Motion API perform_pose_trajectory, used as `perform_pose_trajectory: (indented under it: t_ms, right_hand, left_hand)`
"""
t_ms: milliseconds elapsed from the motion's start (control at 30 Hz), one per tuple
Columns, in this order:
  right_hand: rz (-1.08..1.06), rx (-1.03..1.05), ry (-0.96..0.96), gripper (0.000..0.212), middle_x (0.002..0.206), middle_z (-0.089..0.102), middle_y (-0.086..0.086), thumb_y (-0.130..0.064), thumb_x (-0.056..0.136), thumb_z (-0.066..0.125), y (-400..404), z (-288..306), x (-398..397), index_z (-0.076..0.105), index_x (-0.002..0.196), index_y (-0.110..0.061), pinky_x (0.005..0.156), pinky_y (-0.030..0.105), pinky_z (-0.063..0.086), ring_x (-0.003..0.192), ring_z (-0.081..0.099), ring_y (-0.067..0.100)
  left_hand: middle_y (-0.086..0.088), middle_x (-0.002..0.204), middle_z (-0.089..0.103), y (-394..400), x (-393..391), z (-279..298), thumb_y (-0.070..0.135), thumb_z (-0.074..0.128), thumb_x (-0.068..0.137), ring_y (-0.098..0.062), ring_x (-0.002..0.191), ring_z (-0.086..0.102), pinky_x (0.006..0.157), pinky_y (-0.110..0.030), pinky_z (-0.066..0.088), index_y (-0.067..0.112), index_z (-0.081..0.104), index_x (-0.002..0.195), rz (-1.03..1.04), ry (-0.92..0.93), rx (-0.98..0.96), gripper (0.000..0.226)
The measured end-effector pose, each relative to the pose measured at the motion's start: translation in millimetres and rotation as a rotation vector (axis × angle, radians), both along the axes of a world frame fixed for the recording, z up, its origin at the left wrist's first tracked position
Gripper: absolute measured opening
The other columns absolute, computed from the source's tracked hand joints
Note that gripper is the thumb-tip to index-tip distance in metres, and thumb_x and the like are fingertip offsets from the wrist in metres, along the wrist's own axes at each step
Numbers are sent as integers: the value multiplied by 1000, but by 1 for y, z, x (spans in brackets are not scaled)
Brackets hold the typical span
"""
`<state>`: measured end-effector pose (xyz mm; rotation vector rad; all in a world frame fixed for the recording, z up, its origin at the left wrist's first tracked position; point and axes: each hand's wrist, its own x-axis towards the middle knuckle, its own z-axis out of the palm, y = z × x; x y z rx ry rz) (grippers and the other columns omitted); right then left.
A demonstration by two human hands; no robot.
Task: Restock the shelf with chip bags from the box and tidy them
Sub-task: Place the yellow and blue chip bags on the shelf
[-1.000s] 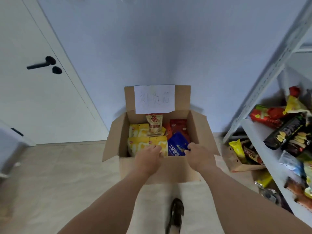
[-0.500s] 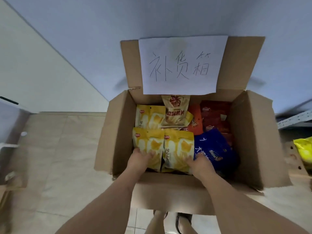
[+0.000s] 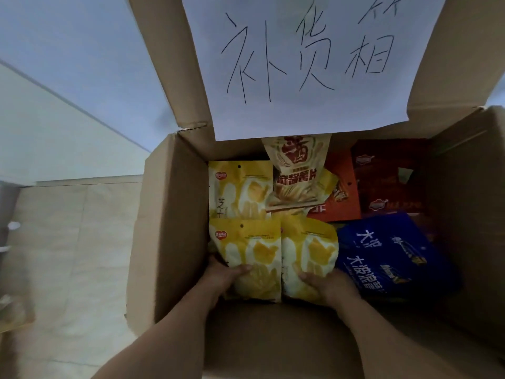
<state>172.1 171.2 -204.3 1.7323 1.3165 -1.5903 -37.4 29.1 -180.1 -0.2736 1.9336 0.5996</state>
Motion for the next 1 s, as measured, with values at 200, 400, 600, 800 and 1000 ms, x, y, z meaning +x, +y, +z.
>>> perform_pose_trajectory:
  t_ms: [200, 400, 600, 800, 1000]
  right_hand:
    - [-195, 24, 230, 46, 120, 64, -1, -34, 85, 78, 11, 24, 4, 58, 125, -24, 98, 40, 50, 111, 59, 22]
    - [-496, 179, 298, 34, 114, 66, -3, -29, 86, 78, 35, 96, 34, 58, 113, -30, 98, 46, 52, 108, 63, 24]
    - [-761, 298, 488, 43, 125, 67, 3, -12, 91, 72, 49, 229, 84, 58, 133, -14, 92, 38, 54, 113, 65, 25]
    - [-802, 559, 534, 23, 103, 77, -2, -26, 79, 84, 37, 356, 179, 70, 97, -30, 96, 51, 55, 100, 72, 25]
    - [-973, 752, 536, 19, 101, 73, -1, -26, 83, 82, -13, 465, 294, 66, 94, -26, 91, 46, 57, 91, 71, 23]
  left_hand:
    - [4, 123, 68, 3, 1, 10, 26, 88, 77, -19, 111, 63, 91, -33, 50, 33, 63, 113, -77, -57, 178, 45]
    - [12, 108, 69, 25, 19, 67, 24, 81, 85, -12, 96, 65, 86, -34, 52, 37, 60, 107, -89, -98, 333, 32]
    - [-6, 118, 73, 47, 54, 190, 24, 79, 84, -32, 106, 71, 97, -52, 56, 20, 56, 130, -206, -144, 427, 52]
    - [-7, 117, 76, 47, 124, 316, 18, 83, 82, -33, 108, 73, 100, -57, 54, 15, 66, 123, -541, -191, 652, 45]
    - [-10, 116, 77, 31, 219, 417, 16, 78, 87, -33, 105, 74, 97, -52, 56, 12, 70, 123, -795, -211, 796, 37]
